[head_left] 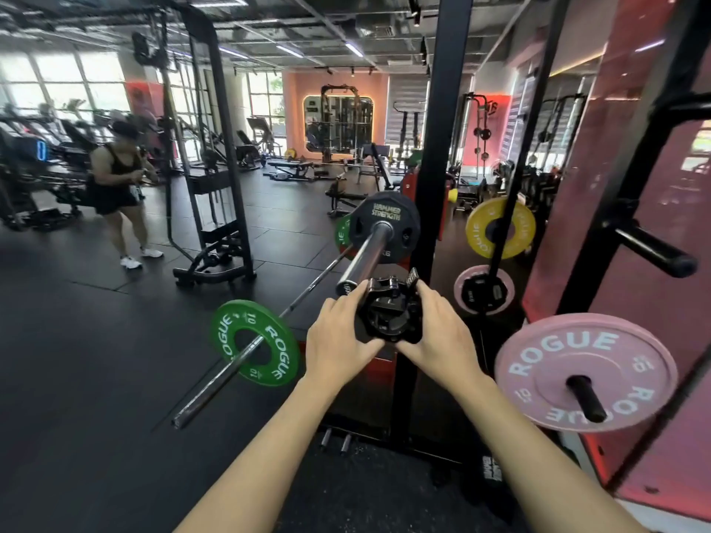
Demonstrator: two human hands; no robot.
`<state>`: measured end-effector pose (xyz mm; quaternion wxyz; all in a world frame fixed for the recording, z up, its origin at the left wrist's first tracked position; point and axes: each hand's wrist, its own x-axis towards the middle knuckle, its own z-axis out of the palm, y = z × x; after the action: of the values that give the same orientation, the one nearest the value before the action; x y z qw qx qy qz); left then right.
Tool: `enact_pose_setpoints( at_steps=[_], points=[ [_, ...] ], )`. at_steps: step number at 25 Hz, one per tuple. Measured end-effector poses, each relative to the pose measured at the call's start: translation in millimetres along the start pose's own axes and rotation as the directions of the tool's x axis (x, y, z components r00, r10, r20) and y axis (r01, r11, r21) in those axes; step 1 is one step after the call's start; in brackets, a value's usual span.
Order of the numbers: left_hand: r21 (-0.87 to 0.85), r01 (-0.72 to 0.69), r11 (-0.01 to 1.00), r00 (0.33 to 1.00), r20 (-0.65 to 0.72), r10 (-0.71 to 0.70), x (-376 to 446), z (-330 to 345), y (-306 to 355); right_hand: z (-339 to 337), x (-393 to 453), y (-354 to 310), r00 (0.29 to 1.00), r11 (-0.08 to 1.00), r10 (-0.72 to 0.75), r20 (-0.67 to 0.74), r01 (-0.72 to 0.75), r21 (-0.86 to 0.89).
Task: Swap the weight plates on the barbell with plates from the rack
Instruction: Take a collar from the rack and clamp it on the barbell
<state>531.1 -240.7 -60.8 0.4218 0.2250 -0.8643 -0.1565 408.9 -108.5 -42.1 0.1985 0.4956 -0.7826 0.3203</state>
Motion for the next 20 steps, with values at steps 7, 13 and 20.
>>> enact_pose_setpoints(
  at_steps=[7,13,20],
  points=[
    [0.078,0.084,0.993,0.996,-0.031,-0.082,2,-34,-40,27,23,-42,0.995,0.997,-0.070,0.073,0.067,0.042],
    [0.093,0.083,0.992,0.996,0.018,-0.086,12,-29,-51,34,33,-40,0.991,0.997,-0.070,0.114,0.066,0.042],
    [0.078,0.092,0.993,0.995,0.031,-0.095,27,-14,-68,51,45,-37,0.995,0.997,-0.055,0.084,0.059,-0.049]
  ],
)
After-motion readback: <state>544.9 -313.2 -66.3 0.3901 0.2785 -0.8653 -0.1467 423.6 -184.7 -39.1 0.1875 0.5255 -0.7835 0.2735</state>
